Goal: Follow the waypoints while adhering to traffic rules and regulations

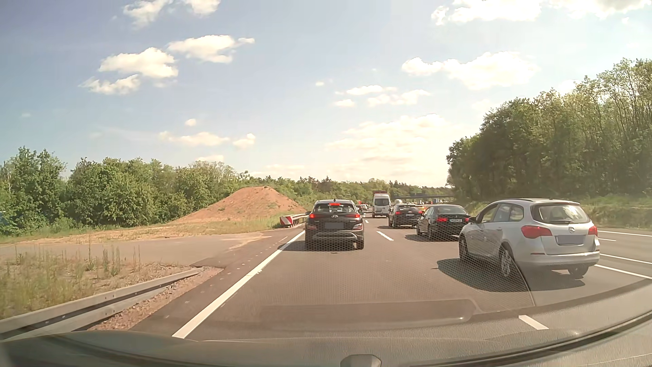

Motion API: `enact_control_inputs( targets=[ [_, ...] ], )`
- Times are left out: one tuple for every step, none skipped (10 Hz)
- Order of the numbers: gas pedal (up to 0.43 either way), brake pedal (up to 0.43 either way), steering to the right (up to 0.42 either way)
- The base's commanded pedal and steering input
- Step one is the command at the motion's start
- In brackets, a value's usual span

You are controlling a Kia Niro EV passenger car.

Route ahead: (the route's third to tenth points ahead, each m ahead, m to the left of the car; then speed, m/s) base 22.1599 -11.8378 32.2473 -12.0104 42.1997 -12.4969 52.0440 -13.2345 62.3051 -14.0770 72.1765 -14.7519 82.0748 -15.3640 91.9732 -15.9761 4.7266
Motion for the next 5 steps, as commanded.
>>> enact_control_inputs(
  targets=[
    [0.000,0.000,0.005],
    [0.000,0.000,0.004],
    [0.000,0.000,0.004],
    [0.000,0.000,0.004],
    [0.000,0.000,0.004]
  ],
)
